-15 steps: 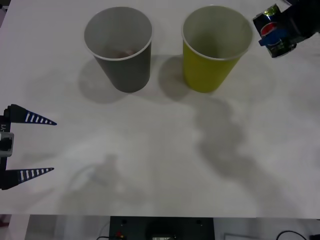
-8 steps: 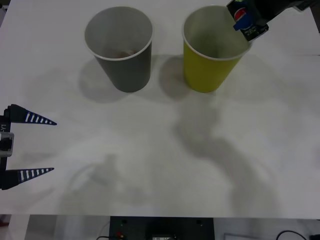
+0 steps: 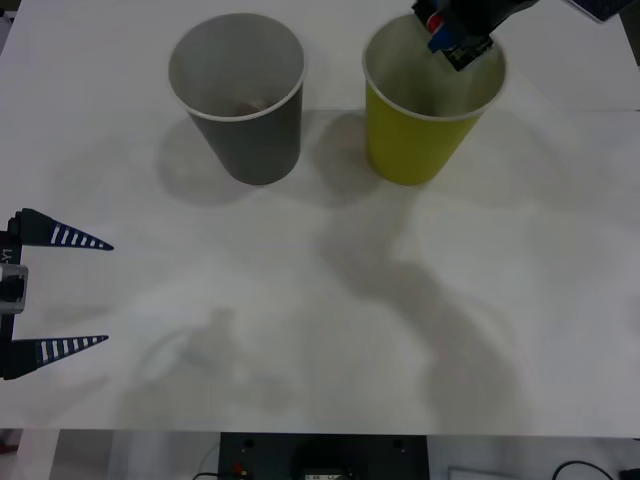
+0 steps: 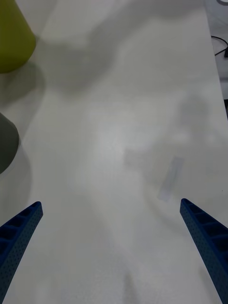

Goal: Put the can into the green bin and the plastic bottle into the gray bin

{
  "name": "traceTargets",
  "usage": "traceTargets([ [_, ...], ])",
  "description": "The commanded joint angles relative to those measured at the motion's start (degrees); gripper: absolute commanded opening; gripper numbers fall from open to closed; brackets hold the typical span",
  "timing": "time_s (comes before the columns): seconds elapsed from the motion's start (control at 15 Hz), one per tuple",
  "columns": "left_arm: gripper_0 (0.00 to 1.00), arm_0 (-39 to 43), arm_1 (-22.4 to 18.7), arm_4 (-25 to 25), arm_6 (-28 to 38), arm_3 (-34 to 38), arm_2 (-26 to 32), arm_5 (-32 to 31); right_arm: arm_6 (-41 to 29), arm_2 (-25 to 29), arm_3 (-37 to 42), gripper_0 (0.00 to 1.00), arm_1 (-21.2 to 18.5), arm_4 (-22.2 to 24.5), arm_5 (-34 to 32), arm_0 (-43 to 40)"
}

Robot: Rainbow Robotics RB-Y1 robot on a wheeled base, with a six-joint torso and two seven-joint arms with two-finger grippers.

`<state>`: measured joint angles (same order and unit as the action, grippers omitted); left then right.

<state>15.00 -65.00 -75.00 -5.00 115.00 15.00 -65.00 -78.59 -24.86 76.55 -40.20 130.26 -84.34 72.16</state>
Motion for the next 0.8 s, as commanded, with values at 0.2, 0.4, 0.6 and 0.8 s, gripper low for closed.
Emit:
traceTargets([
  [0.2,1.0,0.0,0.0,0.0,0.0,0.0,0.0,0.0,4.0,0.0,0.0,1.0,-1.0,-1.3,-0.4,0.0],
  [0.4,1.0,0.0,0.0,0.0,0.0,0.0,0.0,0.0,4.3,0.0,0.2,1.0,-3.2,-6.1,-0.8,0.0],
  [0.6,1.0,0.0,0.0,0.0,0.0,0.0,0.0,0.0,7.2,2.4,2.1,1.0,-6.6,-12.4,-1.4,-2.0],
  [0.8,1.0,0.0,0.0,0.0,0.0,0.0,0.0,0.0,8.9,9.7,9.6,1.0,-9.0,-14.0,-4.7,-7.9],
])
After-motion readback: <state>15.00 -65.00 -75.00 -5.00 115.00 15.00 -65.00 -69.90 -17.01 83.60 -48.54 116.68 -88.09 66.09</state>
